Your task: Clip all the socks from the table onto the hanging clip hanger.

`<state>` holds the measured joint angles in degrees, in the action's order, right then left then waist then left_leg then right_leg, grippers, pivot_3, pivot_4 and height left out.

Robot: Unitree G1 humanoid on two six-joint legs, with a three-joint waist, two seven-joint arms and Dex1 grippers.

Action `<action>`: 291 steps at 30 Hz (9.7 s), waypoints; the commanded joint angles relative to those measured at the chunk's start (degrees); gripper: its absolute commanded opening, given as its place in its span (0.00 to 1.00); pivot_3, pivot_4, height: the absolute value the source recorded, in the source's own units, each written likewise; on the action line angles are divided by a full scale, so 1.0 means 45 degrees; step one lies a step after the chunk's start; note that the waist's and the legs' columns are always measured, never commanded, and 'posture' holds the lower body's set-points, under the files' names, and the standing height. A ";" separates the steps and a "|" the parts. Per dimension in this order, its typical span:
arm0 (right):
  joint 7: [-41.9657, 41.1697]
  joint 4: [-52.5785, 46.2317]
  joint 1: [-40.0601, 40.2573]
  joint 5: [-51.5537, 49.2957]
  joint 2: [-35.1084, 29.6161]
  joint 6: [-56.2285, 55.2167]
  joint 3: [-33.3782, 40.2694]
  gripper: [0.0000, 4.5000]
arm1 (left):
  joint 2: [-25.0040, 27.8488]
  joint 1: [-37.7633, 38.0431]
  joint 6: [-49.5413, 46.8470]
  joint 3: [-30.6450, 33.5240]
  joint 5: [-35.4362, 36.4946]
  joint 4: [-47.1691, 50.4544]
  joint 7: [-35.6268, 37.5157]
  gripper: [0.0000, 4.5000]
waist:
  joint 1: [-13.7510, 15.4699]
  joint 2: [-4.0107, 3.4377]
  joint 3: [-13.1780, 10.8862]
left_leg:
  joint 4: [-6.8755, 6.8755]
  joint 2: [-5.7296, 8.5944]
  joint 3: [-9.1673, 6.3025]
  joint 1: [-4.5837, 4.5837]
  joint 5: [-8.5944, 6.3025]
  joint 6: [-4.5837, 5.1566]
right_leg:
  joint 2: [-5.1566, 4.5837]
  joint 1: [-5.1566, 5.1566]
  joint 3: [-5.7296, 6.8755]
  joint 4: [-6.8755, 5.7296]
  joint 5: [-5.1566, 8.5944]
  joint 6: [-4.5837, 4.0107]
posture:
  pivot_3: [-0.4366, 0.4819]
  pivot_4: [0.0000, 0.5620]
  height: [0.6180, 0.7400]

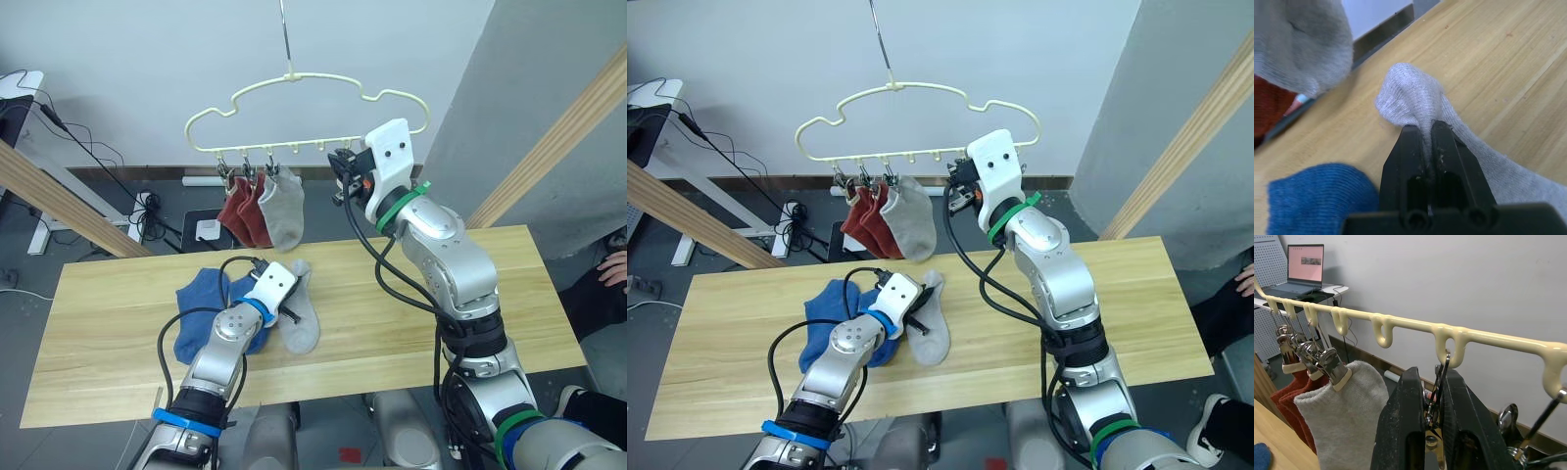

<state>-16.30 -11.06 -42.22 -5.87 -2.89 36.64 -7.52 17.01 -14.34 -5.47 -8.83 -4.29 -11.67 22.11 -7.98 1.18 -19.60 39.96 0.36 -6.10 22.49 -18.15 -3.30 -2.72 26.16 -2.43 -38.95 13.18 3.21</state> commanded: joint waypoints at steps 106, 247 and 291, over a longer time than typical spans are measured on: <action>0.0773 -0.4020 0.1905 -0.0727 -0.2399 0.1646 0.0546 0.49 | 0.4120 -0.3897 -0.4834 0.2513 0.7961 0.6652 0.4999 0.66 | 0.0007 0.0000 0.0000 | -0.0005 0.0009 -0.0005 0.0020 0.0014 0.0023 | 0.0005 0.0000 0.0007 0.0023 -0.0004 0.0010 | 0.29 0.58 1.00; 0.0419 -0.0467 0.0038 0.0014 -0.0694 -0.0431 -0.0026 0.03 | 0.1251 0.1418 -0.1699 0.1298 0.0893 0.0786 -0.0172 0.00 | -0.0013 0.0004 0.0022 | -0.0004 0.0006 0.0015 -0.0020 0.0016 0.0023 | -0.0022 -0.0005 0.0009 -0.0003 -0.0027 -0.0011 | 0.28 0.56 1.00; 0.0391 -0.1090 0.0070 -0.0312 -0.0652 0.0349 0.0170 0.03 | -0.0769 -0.4111 0.4186 -0.0788 -0.0804 -0.0495 0.0756 0.00 | -0.0057 0.0005 0.0021 | -0.0002 0.0022 0.0019 0.0016 0.0022 0.0031 | -0.0037 0.0003 0.0018 0.0025 -0.0036 0.0005 | 0.25 0.57 1.00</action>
<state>-14.18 -12.66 -41.73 -6.49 -6.10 38.49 -6.81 14.12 -32.21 13.60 -13.04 -8.95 -14.64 25.58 -8.24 1.20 -19.50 39.96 0.46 -6.02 22.56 -18.05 -3.16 -2.89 26.18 -2.34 -38.83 13.02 3.23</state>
